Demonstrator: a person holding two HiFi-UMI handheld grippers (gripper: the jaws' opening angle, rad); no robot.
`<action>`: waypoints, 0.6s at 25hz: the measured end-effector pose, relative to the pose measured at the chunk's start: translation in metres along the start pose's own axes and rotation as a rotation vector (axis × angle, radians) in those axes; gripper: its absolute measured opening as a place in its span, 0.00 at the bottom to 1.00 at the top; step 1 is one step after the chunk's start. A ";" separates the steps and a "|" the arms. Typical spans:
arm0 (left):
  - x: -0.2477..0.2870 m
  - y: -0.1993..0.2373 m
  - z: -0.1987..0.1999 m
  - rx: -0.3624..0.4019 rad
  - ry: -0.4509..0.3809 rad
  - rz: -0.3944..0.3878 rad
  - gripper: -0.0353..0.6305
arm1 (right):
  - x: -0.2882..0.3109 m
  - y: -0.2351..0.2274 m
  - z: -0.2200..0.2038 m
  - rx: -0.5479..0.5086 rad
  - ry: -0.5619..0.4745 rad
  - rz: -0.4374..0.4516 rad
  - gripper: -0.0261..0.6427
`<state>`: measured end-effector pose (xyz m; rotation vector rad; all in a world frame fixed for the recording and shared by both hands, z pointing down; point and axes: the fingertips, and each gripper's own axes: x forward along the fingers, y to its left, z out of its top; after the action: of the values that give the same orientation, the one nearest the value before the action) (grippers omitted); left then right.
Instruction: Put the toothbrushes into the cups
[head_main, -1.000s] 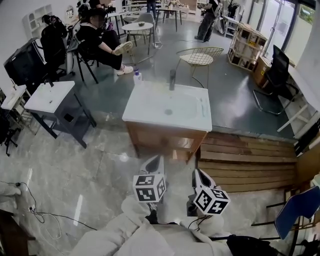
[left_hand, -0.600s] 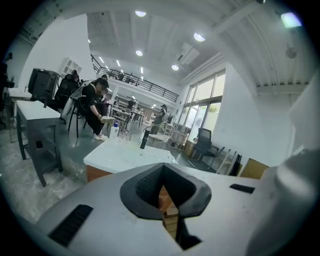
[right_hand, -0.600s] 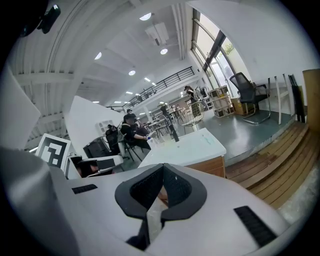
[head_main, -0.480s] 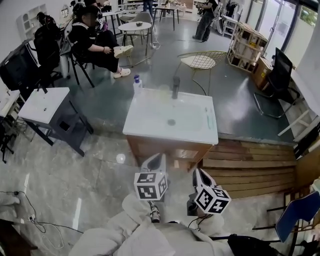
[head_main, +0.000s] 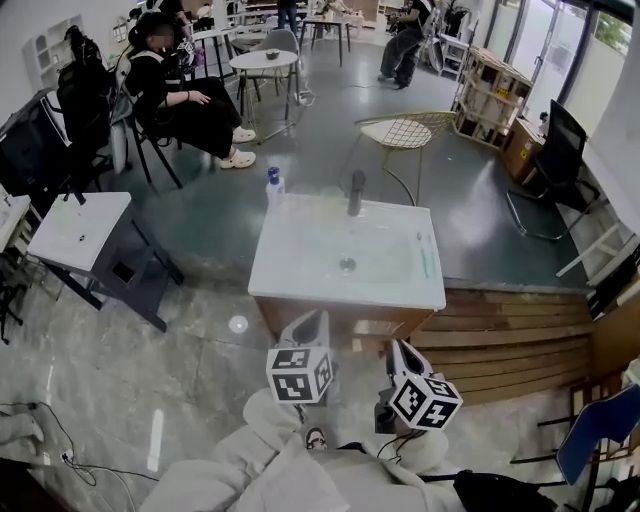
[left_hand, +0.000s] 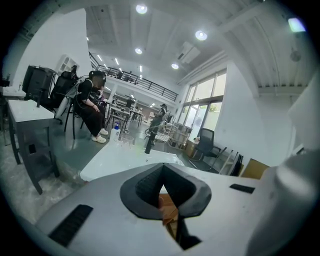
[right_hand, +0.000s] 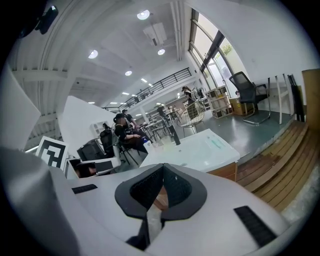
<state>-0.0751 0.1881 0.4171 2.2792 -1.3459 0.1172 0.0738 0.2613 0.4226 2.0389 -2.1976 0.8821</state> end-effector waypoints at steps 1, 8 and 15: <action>0.002 0.002 -0.002 -0.002 0.008 -0.002 0.05 | 0.002 -0.001 -0.001 0.003 0.004 -0.005 0.07; 0.008 0.010 -0.009 -0.015 0.041 -0.005 0.05 | 0.011 -0.003 0.000 0.007 0.026 -0.028 0.07; 0.024 0.032 -0.008 -0.023 0.054 0.042 0.05 | 0.046 -0.004 0.003 0.013 0.047 0.002 0.07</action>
<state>-0.0888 0.1598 0.4434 2.2142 -1.3604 0.1754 0.0714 0.2183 0.4392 2.0001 -2.1761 0.9376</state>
